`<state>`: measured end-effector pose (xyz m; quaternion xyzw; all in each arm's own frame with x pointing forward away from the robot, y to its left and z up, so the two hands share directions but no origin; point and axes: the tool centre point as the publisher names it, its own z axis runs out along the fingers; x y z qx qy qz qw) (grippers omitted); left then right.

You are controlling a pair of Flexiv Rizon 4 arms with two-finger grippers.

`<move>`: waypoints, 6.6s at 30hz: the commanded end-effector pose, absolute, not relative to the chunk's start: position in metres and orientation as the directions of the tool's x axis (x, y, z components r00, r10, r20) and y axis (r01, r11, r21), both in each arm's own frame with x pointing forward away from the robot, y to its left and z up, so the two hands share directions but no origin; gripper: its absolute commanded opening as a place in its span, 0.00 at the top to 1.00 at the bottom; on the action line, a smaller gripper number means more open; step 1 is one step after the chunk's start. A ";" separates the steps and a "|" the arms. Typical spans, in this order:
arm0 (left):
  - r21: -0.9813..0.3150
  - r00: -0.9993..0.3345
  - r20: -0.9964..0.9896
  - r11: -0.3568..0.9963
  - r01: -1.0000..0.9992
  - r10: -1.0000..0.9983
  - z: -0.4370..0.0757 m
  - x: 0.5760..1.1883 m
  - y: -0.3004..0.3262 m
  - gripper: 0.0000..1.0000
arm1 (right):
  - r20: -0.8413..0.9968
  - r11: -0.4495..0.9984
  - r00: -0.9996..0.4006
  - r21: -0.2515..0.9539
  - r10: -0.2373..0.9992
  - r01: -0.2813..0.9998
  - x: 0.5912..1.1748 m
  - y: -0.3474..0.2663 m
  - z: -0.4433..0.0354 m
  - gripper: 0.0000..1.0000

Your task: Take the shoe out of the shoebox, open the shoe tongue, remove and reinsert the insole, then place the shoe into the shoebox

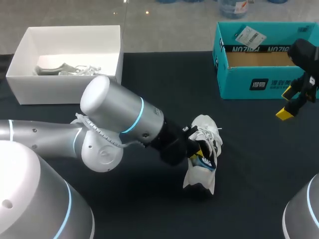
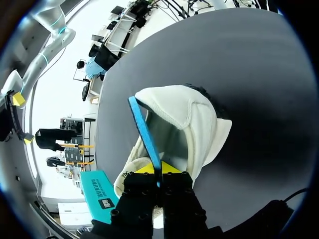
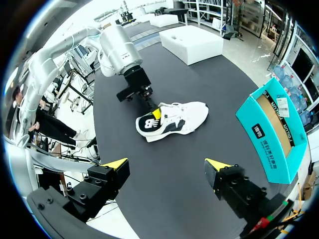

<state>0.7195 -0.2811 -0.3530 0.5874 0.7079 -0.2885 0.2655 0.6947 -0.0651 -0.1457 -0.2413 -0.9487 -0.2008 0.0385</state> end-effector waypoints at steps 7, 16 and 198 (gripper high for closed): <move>-0.109 -0.188 -0.735 0.160 0.981 0.652 -0.333 0.710 -0.278 0.89 | 0.173 0.805 -0.880 0.358 0.442 0.474 0.697 -0.064 -0.146 0.00; -0.125 -0.193 -0.741 0.150 0.981 0.643 -0.329 0.698 -0.286 0.86 | 0.173 0.805 -0.880 0.358 0.442 0.474 0.697 -0.064 -0.146 0.00; 0.022 0.209 -0.179 -0.209 0.978 0.961 -0.338 0.699 -0.257 1.00 | 0.159 0.779 -0.872 0.397 0.462 0.485 0.687 -0.106 -0.139 0.00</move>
